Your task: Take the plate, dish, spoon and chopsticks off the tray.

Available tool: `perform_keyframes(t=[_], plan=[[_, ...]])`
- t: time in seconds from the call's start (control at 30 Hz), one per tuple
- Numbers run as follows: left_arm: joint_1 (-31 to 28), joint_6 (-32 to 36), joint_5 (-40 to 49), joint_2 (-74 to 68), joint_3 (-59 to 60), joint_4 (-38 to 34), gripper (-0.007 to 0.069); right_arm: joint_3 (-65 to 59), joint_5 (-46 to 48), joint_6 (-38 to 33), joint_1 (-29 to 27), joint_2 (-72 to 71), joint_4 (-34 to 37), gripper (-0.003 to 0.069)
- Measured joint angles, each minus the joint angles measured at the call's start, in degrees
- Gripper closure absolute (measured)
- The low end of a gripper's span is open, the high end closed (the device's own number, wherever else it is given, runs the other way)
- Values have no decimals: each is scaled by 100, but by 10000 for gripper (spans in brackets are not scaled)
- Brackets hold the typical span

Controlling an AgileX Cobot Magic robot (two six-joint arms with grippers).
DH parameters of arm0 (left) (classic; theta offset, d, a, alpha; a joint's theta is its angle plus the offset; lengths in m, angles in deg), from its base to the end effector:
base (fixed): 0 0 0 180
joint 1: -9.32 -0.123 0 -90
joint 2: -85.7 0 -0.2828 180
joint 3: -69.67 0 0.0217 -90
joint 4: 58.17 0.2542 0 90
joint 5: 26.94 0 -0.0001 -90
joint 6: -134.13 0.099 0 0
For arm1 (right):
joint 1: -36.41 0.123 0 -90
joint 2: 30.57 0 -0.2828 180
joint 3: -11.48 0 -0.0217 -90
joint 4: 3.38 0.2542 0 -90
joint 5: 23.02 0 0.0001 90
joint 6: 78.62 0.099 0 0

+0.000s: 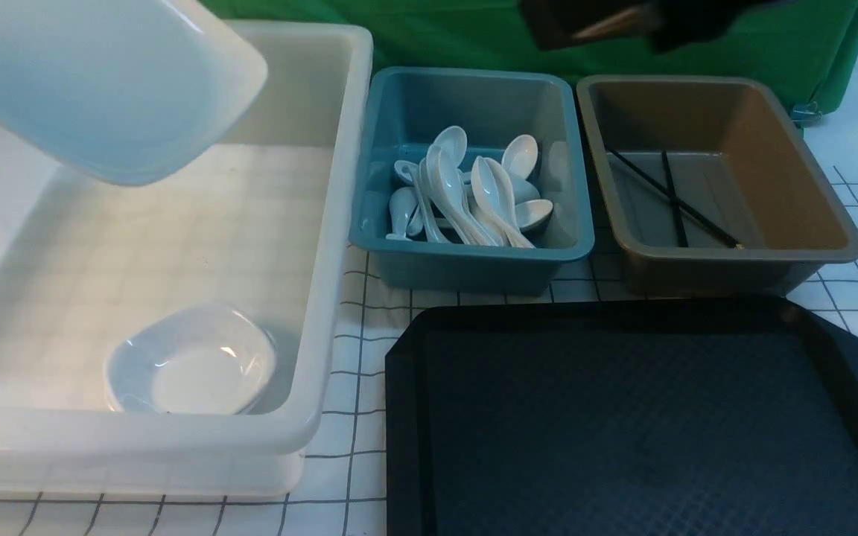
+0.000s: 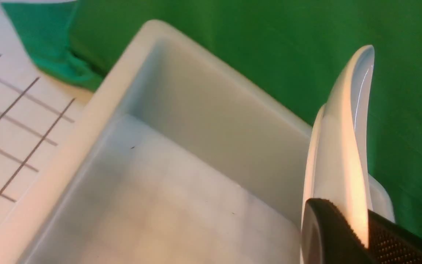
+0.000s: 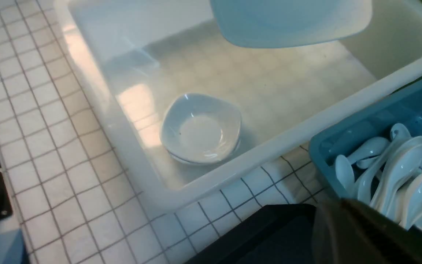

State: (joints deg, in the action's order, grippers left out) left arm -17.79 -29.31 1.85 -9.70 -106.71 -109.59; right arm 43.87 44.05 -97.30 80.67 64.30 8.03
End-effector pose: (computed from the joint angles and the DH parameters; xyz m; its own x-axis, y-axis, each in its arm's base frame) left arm 0.3393 0.1317 0.3431 -0.2918 -0.6874 -0.6651 -0.3235 0.7253 -0.6077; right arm 0.2129 0.2327 0.4800 -0.2453 -0.5755 -0.7802 -0.8742 0.4792 -0.0786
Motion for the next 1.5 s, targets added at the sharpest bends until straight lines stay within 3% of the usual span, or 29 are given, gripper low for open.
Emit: perform_keyframes(t=[0.13,0.27,0.47,0.63,0.77,1.03,1.13,1.23,1.33,1.37,1.4,1.5], plan=[[192,274,-1234,-76,919,-805,599,442,196,89,164,544,-160,652],[489,387,-1799,-299,1230,-1019,599,644,246,100,170,747,-212,650],[779,406,-1910,-761,1276,-1026,594,690,246,179,170,753,-217,650],[793,327,-1872,-1058,1281,-692,549,690,275,197,177,753,-217,650],[793,142,-1703,-1109,1281,-311,461,690,275,197,181,753,-217,650],[789,-268,-1112,-993,1276,1400,141,690,287,197,188,753,-217,650],[789,-341,-860,-854,1200,1567,102,690,287,197,188,748,-250,650],[935,146,-60,-447,713,1613,162,804,287,252,188,647,-644,650],[1256,581,861,-23,216,1575,349,933,264,722,181,382,-1468,650],[1316,598,982,53,137,1549,365,944,264,772,180,353,-1541,650],[1596,839,1315,378,-162,1379,510,962,271,1222,132,53,-2197,650],[2223,1412,1448,1008,-607,901,602,842,256,1776,45,-519,-3087,650]])
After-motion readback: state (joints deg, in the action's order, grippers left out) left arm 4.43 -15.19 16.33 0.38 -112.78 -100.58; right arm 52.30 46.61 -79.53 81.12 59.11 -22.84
